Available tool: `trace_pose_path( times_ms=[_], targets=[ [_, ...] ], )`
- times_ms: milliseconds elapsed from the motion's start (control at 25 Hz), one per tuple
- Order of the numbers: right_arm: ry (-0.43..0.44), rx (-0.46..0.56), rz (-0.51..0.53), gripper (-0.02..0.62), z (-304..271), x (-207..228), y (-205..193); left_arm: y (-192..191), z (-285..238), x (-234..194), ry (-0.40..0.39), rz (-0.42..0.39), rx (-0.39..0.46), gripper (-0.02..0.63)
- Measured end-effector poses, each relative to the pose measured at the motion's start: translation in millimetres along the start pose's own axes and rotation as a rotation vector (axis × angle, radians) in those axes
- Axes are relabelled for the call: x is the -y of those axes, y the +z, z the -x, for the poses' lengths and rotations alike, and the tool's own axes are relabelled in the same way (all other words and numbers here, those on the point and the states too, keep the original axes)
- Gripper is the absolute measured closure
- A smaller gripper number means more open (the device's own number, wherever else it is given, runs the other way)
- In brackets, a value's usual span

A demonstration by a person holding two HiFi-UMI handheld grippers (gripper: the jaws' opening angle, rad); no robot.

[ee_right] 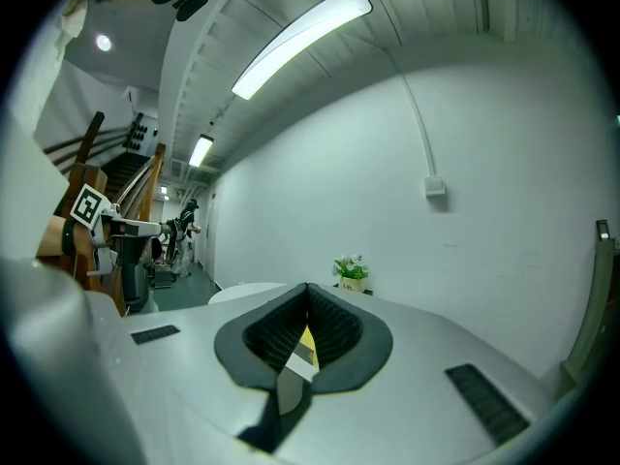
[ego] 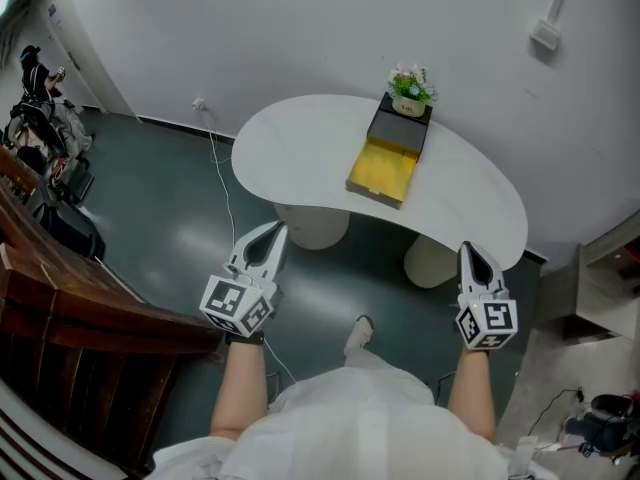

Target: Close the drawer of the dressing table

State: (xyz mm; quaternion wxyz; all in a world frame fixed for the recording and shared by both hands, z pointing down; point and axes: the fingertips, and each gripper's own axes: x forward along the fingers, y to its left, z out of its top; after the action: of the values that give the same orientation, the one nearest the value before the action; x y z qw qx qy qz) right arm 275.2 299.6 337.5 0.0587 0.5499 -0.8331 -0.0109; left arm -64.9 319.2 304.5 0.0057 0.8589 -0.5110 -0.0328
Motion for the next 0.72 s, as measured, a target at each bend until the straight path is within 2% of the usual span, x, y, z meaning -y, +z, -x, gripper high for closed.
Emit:
trace_pose_path(
  times_ms=[320,720],
  targets=[
    [-0.001,0.003,0.003,0.586,-68,44,8,9,-84,-22,-0.020,-0.022,0.001,0.588],
    [-0.009,0.022,0.003,0.586,-125,88,11,15,-170,-29,-0.076,-0.063,-0.007,0.587]
  ],
)
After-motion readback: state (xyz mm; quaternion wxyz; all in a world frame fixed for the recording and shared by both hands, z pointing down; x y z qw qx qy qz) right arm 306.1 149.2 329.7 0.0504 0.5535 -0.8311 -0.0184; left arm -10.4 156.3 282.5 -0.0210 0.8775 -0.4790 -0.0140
